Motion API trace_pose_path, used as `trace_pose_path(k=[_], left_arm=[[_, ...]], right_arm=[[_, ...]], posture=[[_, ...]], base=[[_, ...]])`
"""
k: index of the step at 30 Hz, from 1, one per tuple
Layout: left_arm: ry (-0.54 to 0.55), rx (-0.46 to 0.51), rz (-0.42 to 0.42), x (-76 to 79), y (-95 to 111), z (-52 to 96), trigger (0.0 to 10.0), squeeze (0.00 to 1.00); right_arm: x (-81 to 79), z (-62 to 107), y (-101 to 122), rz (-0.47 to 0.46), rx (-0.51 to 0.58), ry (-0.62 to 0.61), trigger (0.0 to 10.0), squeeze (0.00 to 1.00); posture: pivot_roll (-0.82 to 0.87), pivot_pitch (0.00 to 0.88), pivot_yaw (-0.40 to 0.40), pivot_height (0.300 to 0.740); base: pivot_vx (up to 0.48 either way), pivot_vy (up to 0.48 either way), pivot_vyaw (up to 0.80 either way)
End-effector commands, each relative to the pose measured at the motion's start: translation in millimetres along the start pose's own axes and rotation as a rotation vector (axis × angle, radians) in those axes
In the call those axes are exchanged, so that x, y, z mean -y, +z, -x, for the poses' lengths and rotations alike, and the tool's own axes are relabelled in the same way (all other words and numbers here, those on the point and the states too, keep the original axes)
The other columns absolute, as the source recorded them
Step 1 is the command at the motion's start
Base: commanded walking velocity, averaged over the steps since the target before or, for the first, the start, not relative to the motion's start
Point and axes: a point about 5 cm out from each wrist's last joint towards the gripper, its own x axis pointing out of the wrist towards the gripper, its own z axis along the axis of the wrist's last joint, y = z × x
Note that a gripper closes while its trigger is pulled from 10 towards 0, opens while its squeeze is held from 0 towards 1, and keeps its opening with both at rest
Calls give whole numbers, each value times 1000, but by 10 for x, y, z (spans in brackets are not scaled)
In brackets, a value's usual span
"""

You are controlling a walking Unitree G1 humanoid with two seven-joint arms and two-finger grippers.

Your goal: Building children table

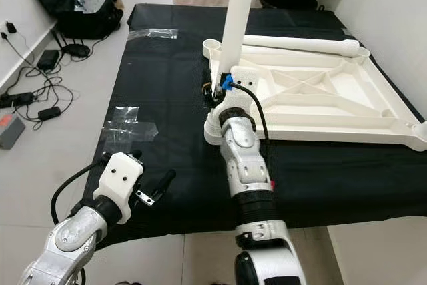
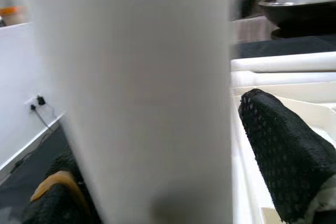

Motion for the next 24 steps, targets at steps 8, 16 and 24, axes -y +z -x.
trace_pose_path(k=[8,16,24], left_arm=[[-13,-17,2,15,-44,7,10000,0],[-16,-18,0,13,-46,13,10000,0],[-22,-21,2,30,-46,27,10000,0]], right_arm=[[237,-89,66,-26,5,145,10000,0],[357,-154,70,-62,-44,355,10000,0],[356,-162,116,-68,-90,550,10000,0]], posture=[[115,157,-52,740],[122,160,-49,740],[127,163,-52,740]], base=[[0,0,0],[0,0,0],[0,0,0]])
